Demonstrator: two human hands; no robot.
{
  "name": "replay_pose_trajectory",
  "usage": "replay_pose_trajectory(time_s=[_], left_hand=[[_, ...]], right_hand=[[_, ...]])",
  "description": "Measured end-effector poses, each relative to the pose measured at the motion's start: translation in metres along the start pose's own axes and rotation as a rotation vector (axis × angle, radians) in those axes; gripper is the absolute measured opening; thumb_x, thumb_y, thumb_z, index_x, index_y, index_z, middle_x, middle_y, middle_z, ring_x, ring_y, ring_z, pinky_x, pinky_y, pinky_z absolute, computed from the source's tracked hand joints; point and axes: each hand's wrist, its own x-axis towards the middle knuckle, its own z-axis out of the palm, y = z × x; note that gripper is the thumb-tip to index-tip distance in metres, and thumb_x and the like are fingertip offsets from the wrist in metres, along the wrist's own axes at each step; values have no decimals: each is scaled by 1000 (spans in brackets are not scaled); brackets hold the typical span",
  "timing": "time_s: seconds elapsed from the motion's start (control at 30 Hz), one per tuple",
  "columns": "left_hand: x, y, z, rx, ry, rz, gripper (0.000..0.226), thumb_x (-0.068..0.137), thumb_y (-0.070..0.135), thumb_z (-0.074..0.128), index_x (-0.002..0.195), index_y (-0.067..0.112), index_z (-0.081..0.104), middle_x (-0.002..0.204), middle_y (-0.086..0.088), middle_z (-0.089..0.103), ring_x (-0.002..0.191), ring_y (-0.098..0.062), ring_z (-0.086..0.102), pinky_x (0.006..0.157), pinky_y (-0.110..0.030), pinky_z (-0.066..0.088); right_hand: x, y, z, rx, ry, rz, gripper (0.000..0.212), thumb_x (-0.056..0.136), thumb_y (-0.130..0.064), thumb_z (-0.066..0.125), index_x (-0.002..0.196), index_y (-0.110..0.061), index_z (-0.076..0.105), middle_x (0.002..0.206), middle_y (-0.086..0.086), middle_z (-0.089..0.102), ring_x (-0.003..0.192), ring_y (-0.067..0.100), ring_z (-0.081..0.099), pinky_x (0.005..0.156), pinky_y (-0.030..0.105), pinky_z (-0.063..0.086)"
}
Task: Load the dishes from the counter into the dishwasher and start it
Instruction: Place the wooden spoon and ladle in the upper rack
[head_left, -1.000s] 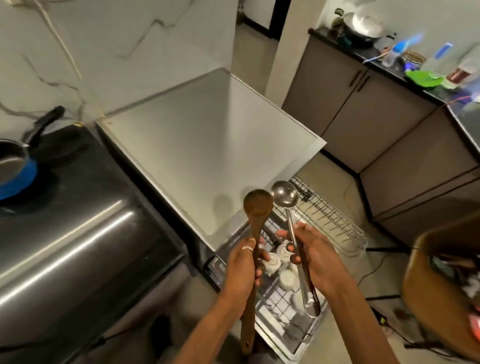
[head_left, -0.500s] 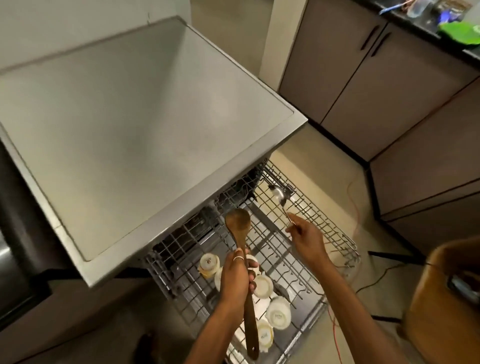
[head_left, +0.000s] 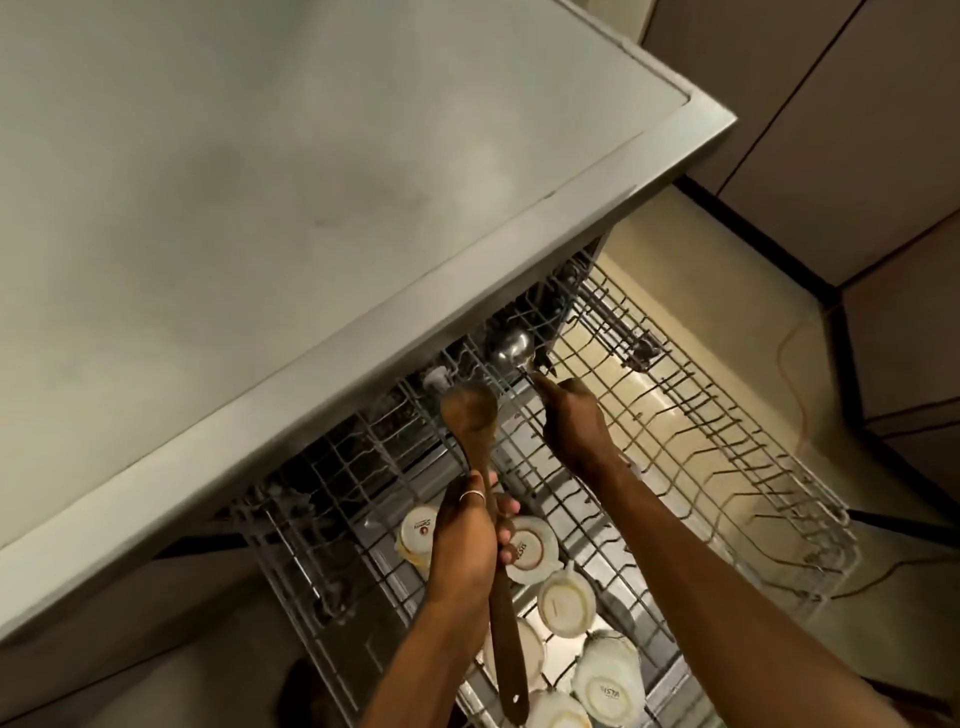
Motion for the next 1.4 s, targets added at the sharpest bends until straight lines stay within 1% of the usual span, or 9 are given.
replay_pose_trajectory(time_s=[0.27, 0.4, 0.53, 0.63, 0.77, 0.93, 1.1, 1.17, 1.4], left_hand=[[6, 1, 1, 31, -7, 22, 22, 107, 25, 44, 100, 16, 63, 56, 5, 59, 44, -7, 41, 43, -21, 33], [5, 3, 5, 9, -19, 34, 21, 108, 24, 42, 105, 15, 62, 61, 3, 60, 46, -7, 41, 43, -21, 33], [2, 8, 11, 0, -32, 60, 24, 107, 27, 44, 103, 16, 64, 64, 3, 62, 53, -9, 48, 53, -25, 42], [-1, 13, 19, 90, -32, 96, 30, 107, 37, 43, 102, 21, 69, 78, 6, 73, 78, -11, 66, 73, -30, 49], [-5, 23, 31, 178, -135, 111, 47, 106, 52, 34, 102, 33, 76, 105, 0, 77, 101, -22, 72, 83, -49, 59], [-9, 41, 46, 271, -208, 142, 46, 107, 54, 28, 114, 41, 71, 111, 3, 68, 82, -5, 65, 47, -21, 48], [13, 36, 48, 452, -197, 197, 32, 108, 44, 34, 139, 40, 45, 145, 6, 51, 112, -10, 47, 84, -30, 35], [19, 30, 44, 464, -192, 172, 34, 107, 46, 36, 139, 39, 43, 145, 5, 51, 115, -11, 47, 85, -31, 33], [44, 7, 28, 592, -194, 208, 23, 105, 42, 45, 123, 32, 55, 113, 11, 71, 110, -10, 62, 91, -31, 45]], right_hand=[[-1, 15, 5, 93, -59, -77, 64, 97, 4, 52, 154, -20, 36, 118, 17, 56, 83, 15, 53, 64, 8, 34], [-3, 14, 1, 80, -124, -60, 66, 98, -2, 53, 156, -25, 33, 124, 20, 55, 92, 21, 57, 76, 23, 48], [-22, -8, -31, 48, 138, 3, 38, 100, -17, 59, 138, -16, 58, 110, 11, 63, 91, 21, 60, 72, 29, 50], [-58, -49, -71, 489, 63, 243, 27, 106, -31, 47, 97, -15, 67, 83, 4, 68, 73, 11, 63, 62, 33, 52], [-105, -90, -101, 1177, -331, 588, 39, 108, -37, 40, 107, -15, 72, 96, 8, 76, 91, 19, 73, 86, 42, 61], [-113, -83, -117, 1540, -292, 554, 32, 104, -9, 49, 124, -22, 70, 99, 7, 75, 86, 17, 69, 74, 28, 60], [-75, -29, -106, 544, -45, 259, 40, 100, -6, 54, 134, -26, 60, 99, 5, 64, 80, 18, 62, 66, 40, 60], [-55, -5, -93, 233, 75, 178, 45, 96, -1, 57, 139, -15, 58, 107, 2, 56, 84, 16, 57, 68, 25, 55], [-24, 34, -44, 29, 189, 199, 54, 93, 7, 59, 144, -9, 52, 115, 14, 60, 85, 19, 57, 64, 29, 54]])
